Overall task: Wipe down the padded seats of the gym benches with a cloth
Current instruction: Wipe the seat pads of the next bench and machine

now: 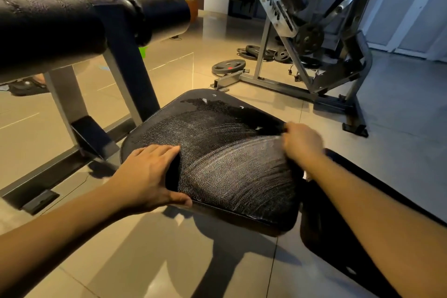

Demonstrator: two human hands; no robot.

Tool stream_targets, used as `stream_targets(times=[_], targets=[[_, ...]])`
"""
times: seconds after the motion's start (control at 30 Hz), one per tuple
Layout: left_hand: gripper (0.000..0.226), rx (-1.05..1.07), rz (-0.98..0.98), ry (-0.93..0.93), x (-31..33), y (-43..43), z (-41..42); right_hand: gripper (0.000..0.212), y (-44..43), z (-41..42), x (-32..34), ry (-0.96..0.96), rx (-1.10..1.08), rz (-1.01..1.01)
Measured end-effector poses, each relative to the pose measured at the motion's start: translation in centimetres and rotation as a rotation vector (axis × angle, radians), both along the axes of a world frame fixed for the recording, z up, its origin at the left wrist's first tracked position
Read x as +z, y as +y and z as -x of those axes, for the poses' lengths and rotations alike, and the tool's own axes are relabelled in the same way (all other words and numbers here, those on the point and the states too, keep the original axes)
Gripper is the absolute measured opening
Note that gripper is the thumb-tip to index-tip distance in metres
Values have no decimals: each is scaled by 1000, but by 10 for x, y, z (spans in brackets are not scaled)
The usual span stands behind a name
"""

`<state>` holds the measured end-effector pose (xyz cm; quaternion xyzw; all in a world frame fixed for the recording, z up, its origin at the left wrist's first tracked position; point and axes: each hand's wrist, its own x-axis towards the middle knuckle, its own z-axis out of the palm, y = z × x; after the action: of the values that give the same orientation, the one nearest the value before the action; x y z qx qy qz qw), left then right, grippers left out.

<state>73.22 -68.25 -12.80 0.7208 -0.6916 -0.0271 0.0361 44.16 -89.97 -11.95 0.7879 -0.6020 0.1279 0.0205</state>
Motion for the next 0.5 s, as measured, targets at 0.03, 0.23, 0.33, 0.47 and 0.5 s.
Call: stream_targets(times=[0.03, 0.23, 0.33, 0.47, 0.5], targets=[[147, -16, 3, 14, 1, -1, -1, 21, -12, 14, -1, -1, -92, 13], [105, 81, 172, 286, 12, -25, -9, 22, 45, -72, -2, -57, 286, -9], [74, 98, 247, 272, 7, -40, -16, 22, 93, -104, -5, 6, 604, -7], [47, 45, 298, 216, 0, -56, -19, 23, 26, -55, -9, 21, 293, 54], [46, 33, 296, 210, -1, -59, -18, 23, 2, -32, -7, 49, 152, 70]])
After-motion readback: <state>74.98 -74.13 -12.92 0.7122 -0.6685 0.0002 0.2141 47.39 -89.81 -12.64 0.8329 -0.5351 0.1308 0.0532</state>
